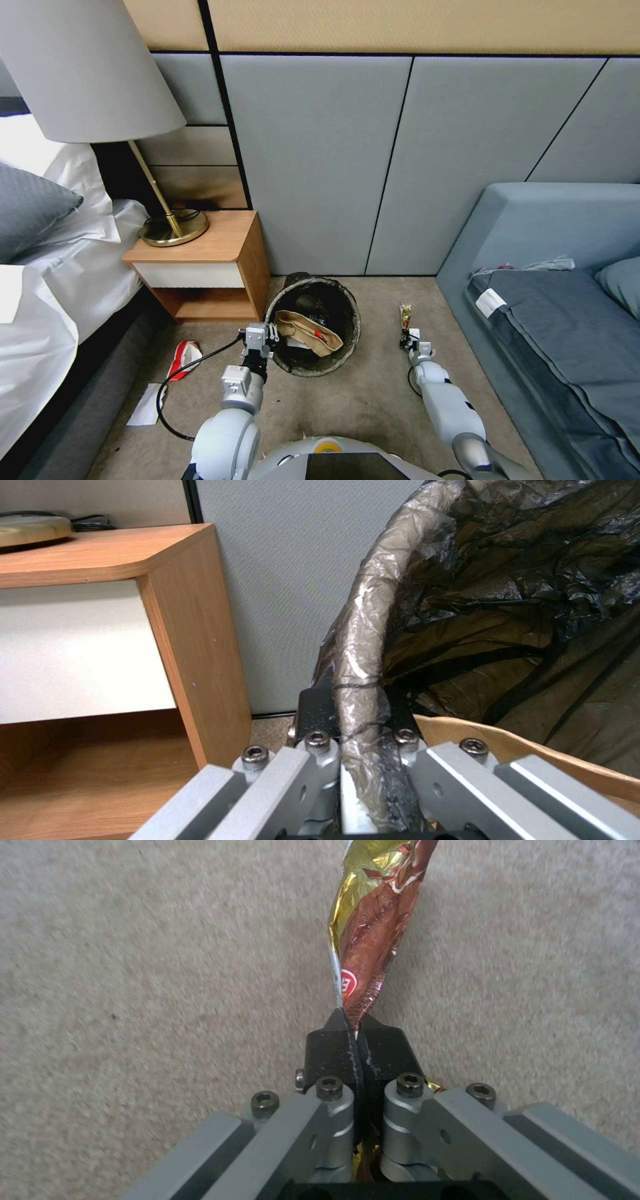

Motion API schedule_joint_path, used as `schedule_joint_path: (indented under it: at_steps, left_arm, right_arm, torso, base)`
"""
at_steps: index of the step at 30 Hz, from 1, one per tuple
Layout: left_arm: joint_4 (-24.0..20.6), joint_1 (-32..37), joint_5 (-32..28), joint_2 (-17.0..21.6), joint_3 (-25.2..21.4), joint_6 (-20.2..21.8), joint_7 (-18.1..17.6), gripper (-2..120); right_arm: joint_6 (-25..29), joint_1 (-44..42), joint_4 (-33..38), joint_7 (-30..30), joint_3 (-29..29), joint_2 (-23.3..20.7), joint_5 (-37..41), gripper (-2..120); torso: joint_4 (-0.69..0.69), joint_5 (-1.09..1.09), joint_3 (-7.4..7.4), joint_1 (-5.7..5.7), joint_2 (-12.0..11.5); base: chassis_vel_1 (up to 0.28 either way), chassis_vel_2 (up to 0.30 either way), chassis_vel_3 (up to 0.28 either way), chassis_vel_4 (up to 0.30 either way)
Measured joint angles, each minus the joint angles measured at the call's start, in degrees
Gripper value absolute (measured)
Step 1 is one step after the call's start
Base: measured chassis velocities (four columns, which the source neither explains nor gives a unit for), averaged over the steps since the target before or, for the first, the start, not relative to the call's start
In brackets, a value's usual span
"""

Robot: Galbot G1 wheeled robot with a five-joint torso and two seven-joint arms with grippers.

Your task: Pick up the trash bin, then pick up the garbage from the floor and place it into the trash bin.

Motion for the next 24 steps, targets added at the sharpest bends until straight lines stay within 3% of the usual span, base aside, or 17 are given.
schedule_joint_path:
  at_steps: [6,8,12,14,15,18,19,22,24]
  left_arm:
    - [0.2,0.0,0.1,-0.1,0.1,0.0,0.0,0]
    - [0.5,-0.1,0.1,0.0,0.1,-0.1,0.0,0]
    - [0.6,-0.1,0.2,0.0,0.1,-0.1,0.0,0]
    - [0.8,-0.2,0.3,0.0,0.3,-0.1,0.0,0]
    - [0.8,-0.2,0.3,0.0,0.3,-0.1,0.0,0]
    - [1.2,-0.2,0.4,0.1,0.5,-0.3,0.0,0]
    - [1.2,-0.2,0.4,0.1,0.5,-0.3,0.0,0]
    - [1.3,-0.3,0.5,0.2,0.6,-0.3,0.0,0]
    - [1.2,-0.3,0.5,0.2,0.7,-0.3,0.0,0]
  right_arm:
    - [3.6,-1.3,3.9,0.8,-0.9,0.1,-0.4,0]
    - [5.1,-3.2,9.8,1.4,-1.5,0.2,-0.8,0]
    - [5.6,-4.9,14.9,1.8,-2.2,0.2,-0.8,0]
    - [4.9,-8.8,29.6,2.4,-3.4,-0.1,-1.0,0]
    - [4.9,-8.8,29.6,2.4,-3.4,-0.1,-1.0,0]
    - [4.0,-12.4,42.3,3.1,-5.0,-0.4,-1.6,0]
    - [4.0,-12.4,42.3,3.1,-5.0,-0.4,-1.6,0]
    - [3.7,-16.1,55.4,3.5,-7.0,-0.8,-3.2,0]
    - [3.8,-16.9,58.2,3.4,-7.5,-0.8,-3.3,0]
  torso:
    - [0.00,0.01,0.00,0.00,0.0]
    - [0.01,0.00,0.00,0.00,0.0]
    - [0.01,-0.01,0.00,0.00,0.0]
    - [0.02,-0.05,0.00,-0.01,0.0]
    - [0.02,-0.05,0.00,-0.01,0.0]
    - [0.01,-0.02,0.00,-0.01,0.0]
    - [0.01,-0.02,0.00,-0.01,0.0]
    - [0.01,-0.01,0.00,-0.01,0.0]
    - [0.01,-0.03,0.00,-0.01,0.0]
  base:
    - [0.000,0.000,0.000,0.000]
    - [0.000,0.000,0.000,0.000]
    - [0.000,0.000,0.000,0.000]
    - [0.000,0.000,0.000,0.000]
    - [0.000,0.000,0.000,0.000]
    - [0.000,0.000,0.000,0.000]
    - [0.000,0.000,0.000,0.000]
    - [0.000,0.000,0.000,0.000]
    - [0.000,0.000,0.000,0.000]
